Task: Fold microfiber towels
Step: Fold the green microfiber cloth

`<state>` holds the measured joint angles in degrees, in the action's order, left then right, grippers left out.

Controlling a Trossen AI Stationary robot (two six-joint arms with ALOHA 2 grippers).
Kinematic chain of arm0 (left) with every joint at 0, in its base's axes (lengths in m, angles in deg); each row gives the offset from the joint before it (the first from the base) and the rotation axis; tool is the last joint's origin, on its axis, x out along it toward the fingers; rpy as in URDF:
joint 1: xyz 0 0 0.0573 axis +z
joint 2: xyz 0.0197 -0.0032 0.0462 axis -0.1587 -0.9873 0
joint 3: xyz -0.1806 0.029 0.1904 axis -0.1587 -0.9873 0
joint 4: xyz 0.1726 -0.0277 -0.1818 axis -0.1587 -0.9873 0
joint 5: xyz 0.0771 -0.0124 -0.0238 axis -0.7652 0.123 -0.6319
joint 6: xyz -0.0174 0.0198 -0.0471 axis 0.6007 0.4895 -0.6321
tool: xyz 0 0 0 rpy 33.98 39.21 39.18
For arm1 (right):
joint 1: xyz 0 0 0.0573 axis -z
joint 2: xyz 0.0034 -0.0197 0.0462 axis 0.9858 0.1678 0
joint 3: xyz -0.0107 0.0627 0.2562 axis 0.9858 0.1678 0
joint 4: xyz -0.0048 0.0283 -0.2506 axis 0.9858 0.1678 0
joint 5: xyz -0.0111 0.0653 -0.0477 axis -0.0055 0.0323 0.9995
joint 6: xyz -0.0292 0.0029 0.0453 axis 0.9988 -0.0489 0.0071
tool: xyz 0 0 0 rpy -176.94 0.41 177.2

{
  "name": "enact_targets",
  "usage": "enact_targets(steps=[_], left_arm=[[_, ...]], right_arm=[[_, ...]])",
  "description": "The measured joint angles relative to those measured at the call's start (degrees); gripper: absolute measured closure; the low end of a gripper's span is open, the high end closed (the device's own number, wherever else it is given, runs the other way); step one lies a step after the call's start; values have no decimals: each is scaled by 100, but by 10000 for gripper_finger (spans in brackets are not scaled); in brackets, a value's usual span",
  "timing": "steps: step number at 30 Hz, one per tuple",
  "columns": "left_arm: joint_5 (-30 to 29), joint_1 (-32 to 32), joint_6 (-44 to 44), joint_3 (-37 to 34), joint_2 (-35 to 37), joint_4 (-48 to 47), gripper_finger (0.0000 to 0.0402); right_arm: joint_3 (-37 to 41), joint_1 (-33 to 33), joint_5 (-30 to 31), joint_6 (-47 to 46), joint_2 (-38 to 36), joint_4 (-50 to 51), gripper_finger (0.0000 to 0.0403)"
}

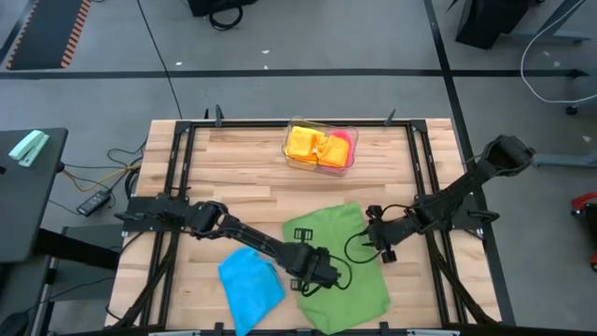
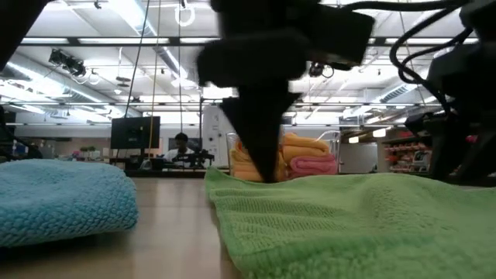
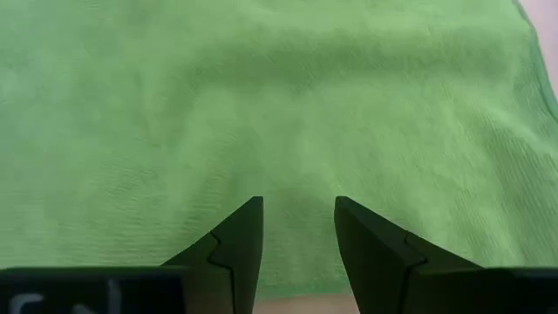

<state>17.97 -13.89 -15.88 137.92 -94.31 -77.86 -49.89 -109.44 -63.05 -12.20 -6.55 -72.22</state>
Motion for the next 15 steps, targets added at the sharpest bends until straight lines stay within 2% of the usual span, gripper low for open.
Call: enact_targets(steps=[9, 15], left_arm=[[-77, 111, 140, -13, 0, 174, 332], [-68, 67, 53, -15, 0, -86, 335]], right_arm=[[207, 87, -3, -183, 0, 119, 251], [177, 236, 81, -771, -22, 645, 251]])
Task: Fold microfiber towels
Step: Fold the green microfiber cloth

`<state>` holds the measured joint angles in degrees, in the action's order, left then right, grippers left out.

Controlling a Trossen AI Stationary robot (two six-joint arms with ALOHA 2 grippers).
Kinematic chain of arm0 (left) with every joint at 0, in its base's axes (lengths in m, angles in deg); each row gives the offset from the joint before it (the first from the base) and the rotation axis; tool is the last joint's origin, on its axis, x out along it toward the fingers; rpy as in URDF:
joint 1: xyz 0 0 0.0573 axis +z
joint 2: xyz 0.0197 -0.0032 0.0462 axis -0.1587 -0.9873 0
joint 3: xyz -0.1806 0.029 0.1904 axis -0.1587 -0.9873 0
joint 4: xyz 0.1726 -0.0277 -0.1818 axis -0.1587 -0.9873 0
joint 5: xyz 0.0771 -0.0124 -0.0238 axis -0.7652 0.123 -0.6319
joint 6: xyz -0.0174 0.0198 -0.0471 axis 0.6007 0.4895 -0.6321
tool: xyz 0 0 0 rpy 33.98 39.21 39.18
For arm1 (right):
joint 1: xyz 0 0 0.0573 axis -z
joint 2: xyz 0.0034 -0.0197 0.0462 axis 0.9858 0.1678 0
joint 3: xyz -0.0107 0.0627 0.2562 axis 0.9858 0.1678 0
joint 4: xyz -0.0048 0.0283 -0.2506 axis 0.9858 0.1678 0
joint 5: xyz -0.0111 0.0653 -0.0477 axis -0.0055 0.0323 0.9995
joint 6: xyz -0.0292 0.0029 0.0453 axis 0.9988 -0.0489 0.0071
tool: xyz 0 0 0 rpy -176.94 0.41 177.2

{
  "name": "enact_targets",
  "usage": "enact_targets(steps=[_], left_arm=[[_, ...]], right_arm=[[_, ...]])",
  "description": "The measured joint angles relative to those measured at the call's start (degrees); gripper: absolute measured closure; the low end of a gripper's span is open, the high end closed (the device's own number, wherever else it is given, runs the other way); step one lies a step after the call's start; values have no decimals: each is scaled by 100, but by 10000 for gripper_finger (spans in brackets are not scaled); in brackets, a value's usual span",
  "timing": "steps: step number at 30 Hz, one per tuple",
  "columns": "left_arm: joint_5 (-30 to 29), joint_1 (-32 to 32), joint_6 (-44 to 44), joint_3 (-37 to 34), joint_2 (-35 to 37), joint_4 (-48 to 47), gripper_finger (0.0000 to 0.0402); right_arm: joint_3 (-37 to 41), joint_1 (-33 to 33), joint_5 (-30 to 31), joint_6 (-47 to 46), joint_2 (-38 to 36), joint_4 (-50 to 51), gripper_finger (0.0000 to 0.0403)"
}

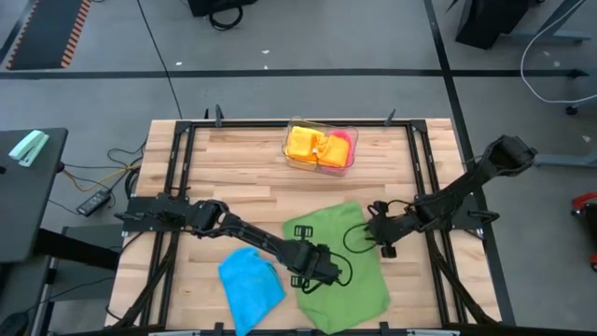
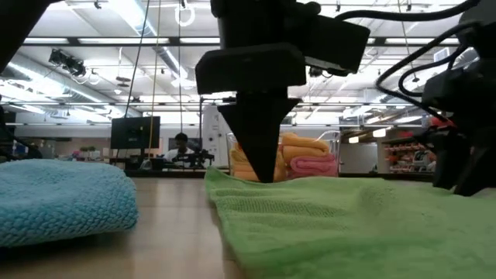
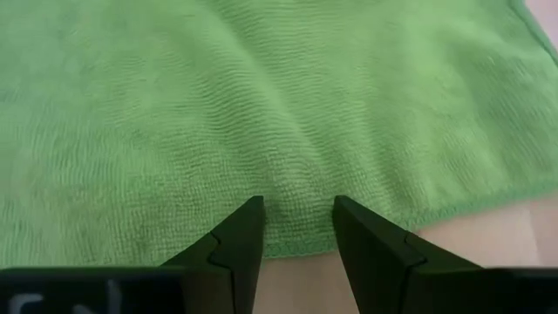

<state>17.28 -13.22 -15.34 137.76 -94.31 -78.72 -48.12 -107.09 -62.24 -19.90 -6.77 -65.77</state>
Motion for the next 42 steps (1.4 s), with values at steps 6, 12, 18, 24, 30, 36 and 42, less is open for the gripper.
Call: enact_targets(steps=[6, 12, 18, 24, 30, 36, 42], left_arm=[[-4, -44, -69, 0, 2, -463, 344], [-14, -26, -419, 0, 2, -981, 352], [-827, 93, -471, 0, 4, -1591, 348], [-1065, 469, 216, -3, 82, -1750, 343], [-1067, 816, 243, -7, 384, -1928, 371], [-1081, 763, 119, -329, 670, -1890, 395], [-1061, 572, -61, -2089, 1335, -1127, 379]], right_arm=[[-40, 203, -23, -449, -13, 325, 251], [-633, 230, -95, -700, 23, 1523, 251], [-1576, 230, -140, -330, 35, 2520, 251], [-1898, 228, -96, -272, 31, 3139, 251], [-1864, 221, -81, -375, 28, 3511, 251], [-1864, 182, -48, -434, 24, 3534, 251], [-1864, 95, -15, -391, 15, 3537, 251]])
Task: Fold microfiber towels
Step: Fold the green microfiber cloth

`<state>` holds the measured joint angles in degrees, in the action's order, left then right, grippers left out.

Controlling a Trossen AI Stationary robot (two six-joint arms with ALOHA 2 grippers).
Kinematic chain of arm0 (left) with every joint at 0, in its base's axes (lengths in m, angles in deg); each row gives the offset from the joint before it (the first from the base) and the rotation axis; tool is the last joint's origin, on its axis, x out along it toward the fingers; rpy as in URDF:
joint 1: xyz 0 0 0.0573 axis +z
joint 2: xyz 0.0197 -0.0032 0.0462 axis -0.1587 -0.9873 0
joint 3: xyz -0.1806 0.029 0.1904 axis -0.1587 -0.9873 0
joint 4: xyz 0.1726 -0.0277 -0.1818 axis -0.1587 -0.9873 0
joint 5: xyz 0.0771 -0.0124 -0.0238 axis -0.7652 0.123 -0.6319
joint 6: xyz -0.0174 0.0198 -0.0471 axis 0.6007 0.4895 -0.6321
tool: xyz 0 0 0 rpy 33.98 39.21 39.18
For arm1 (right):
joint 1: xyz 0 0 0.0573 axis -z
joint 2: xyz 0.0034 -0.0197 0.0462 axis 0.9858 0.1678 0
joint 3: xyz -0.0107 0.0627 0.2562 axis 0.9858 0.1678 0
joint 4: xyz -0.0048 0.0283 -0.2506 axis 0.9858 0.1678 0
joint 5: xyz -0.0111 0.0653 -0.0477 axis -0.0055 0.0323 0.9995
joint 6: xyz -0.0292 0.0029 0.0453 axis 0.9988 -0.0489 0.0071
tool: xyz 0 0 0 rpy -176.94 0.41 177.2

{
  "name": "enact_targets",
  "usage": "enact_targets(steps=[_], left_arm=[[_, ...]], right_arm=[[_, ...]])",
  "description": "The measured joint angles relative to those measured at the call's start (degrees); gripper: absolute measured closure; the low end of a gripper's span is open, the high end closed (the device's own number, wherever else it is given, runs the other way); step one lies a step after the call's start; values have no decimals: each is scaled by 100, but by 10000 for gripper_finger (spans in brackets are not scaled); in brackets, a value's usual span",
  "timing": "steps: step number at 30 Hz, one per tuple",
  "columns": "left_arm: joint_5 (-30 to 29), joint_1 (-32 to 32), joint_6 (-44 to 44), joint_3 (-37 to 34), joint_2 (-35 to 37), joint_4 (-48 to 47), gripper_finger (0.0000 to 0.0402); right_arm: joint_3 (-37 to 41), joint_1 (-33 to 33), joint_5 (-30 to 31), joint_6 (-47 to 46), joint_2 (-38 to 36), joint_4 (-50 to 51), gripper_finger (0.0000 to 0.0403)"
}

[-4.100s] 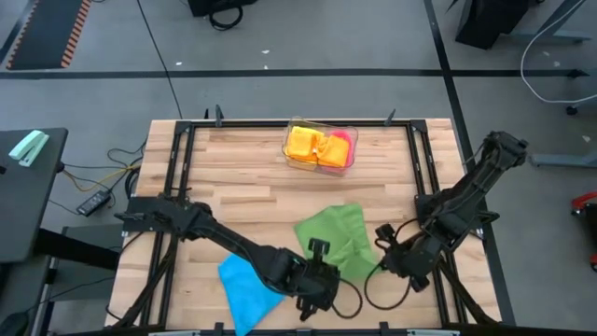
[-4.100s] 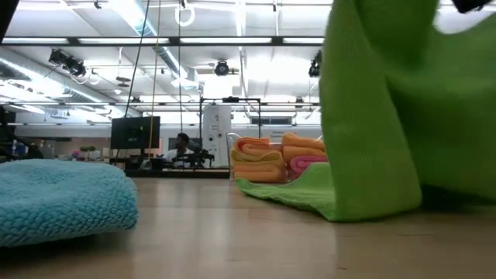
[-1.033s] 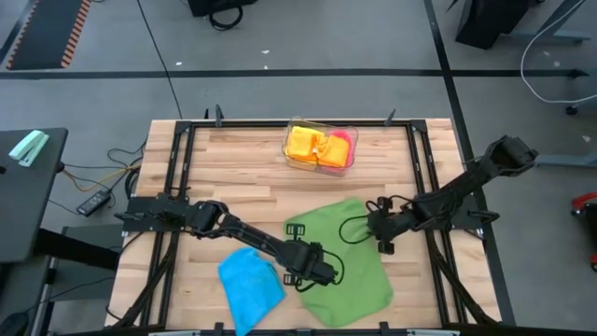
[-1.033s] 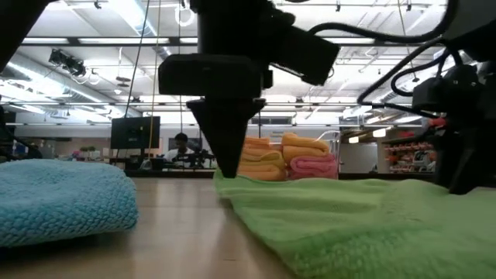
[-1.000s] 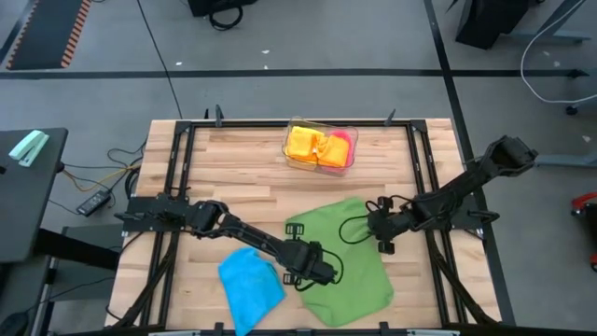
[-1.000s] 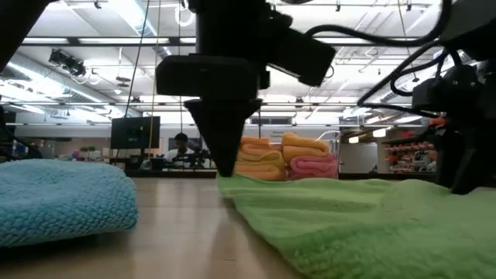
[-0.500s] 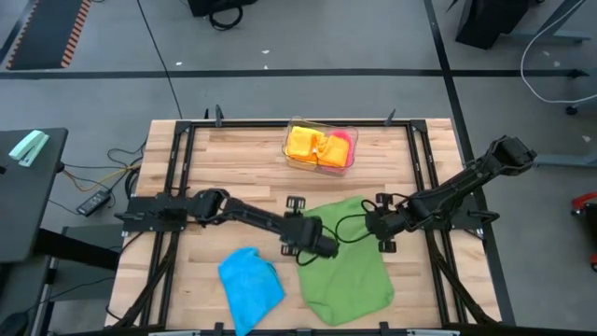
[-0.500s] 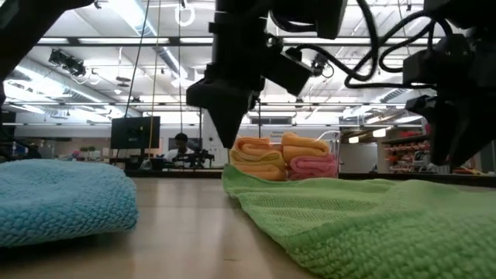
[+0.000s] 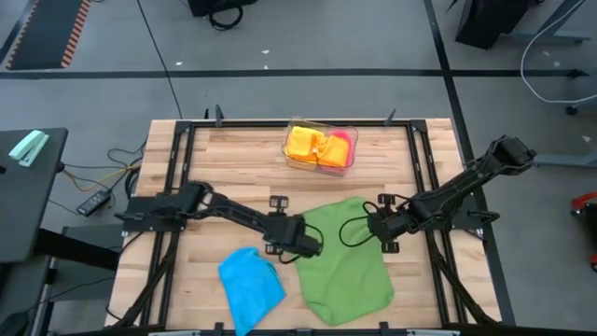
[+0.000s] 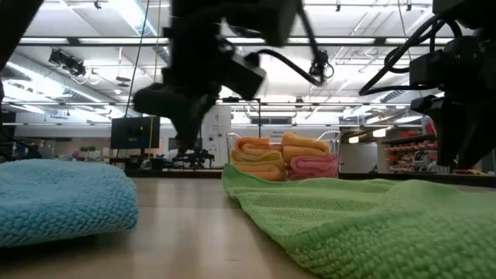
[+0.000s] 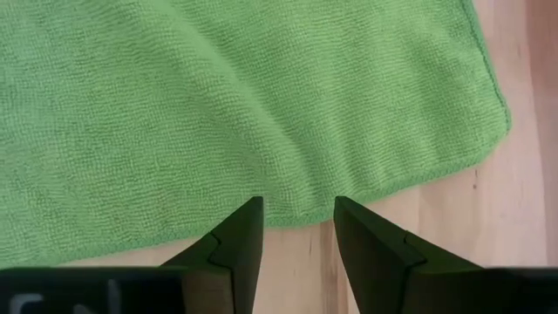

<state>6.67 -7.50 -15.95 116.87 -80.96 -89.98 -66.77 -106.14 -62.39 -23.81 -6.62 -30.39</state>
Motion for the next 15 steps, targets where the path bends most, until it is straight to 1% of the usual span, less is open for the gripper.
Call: enact_targets(steps=[3, 6, 10, 12, 15], left_arm=[[-16, -65, -194, -784, 650, 719, 376], [-15, -94, -337, -1536, 1333, 1702, 385], [-14, -67, -741, -2382, 2140, 2976, 392], [54, 13, -961, -2734, 2396, 3395, 383], [289, 162, -1203, -3188, 2638, 3915, 345]], right_arm=[[0, 22, 2, 85, 0, -23, 251], [-2, 81, 24, 129, 0, -75, 251], [-4, 150, 50, 250, -2, -171, 251], [-6, 168, 61, 290, -2, -187, 251], [-7, 168, 68, 341, -2, -199, 251]])
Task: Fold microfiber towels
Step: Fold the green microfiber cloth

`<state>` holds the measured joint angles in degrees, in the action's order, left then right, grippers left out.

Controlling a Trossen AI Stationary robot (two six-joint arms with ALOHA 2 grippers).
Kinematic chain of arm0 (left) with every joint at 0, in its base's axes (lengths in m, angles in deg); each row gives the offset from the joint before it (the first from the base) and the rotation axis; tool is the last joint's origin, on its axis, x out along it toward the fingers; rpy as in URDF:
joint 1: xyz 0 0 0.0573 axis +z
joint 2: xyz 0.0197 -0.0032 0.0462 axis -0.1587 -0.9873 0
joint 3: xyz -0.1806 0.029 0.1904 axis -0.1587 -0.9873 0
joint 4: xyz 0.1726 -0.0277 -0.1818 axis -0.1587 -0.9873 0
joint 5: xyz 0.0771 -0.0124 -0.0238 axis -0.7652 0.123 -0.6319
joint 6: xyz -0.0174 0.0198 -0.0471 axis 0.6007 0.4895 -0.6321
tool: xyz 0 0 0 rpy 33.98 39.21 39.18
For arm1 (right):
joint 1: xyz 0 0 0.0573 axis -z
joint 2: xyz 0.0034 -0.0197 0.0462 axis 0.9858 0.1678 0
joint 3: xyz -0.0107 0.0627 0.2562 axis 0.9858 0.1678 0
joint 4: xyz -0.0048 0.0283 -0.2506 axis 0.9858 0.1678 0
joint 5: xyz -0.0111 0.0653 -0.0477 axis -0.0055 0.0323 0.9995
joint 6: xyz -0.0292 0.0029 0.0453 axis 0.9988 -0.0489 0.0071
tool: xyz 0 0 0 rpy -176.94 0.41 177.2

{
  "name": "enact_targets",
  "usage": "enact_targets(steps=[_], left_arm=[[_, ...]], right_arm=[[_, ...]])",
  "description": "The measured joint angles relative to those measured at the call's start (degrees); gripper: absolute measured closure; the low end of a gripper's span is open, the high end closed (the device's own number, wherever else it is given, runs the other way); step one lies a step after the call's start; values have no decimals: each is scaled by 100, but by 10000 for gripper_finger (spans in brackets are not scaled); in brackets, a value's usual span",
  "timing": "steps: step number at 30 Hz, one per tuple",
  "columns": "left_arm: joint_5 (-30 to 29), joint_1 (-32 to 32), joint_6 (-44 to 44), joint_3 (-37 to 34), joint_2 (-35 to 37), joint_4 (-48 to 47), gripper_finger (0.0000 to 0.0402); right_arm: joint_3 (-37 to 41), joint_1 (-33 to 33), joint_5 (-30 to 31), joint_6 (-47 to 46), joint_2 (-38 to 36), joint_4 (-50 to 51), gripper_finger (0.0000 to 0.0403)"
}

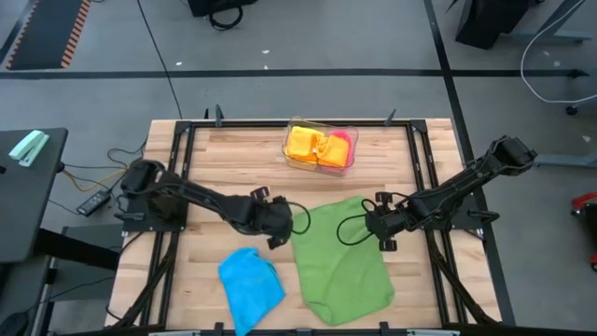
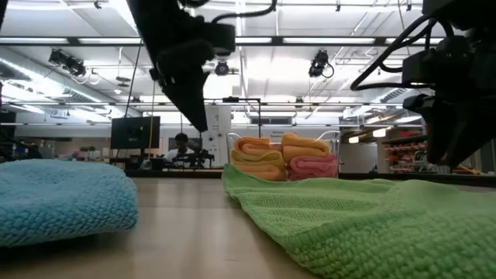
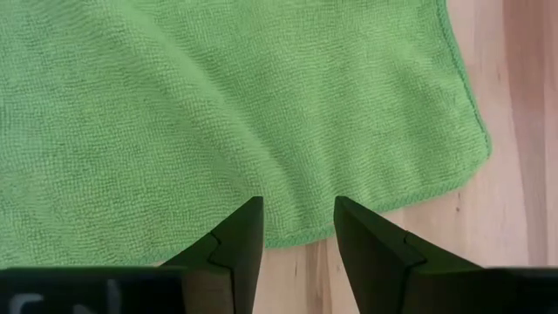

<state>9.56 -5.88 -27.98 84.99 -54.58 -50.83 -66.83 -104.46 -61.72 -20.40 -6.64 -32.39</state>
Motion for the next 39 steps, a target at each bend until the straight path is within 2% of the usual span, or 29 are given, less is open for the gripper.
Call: enact_targets(steps=[9, 12, 16, 24, 33, 36, 39], left_arm=[[1089, 487, -112, -1032, -19, 1959, 206], [1345, 591, -160, -1332, -19, 2660, 182], [1381, 693, -379, -1602, -52, 3075, 175], [1334, 717, -459, -1828, -52, 3834, 213], [1072, 722, -320, -1710, -559, 3822, 278], [1008, 710, -213, -1562, -708, 3859, 309], [1044, 718, 63, -1459, -738, 3840, 356]], right_arm=[[0, 0, -2, 48, -2, -134, 251], [-2, 0, 0, 63, -2, -158, 251], [-2, 0, 0, 113, -2, -233, 251], [-2, 0, 22, 165, -4, -297, 251], [-4, 0, 58, 219, -4, -406, 251], [-4, 0, 141, 281, -4, -416, 251], [-4, 2, 306, 443, -4, -430, 251]])
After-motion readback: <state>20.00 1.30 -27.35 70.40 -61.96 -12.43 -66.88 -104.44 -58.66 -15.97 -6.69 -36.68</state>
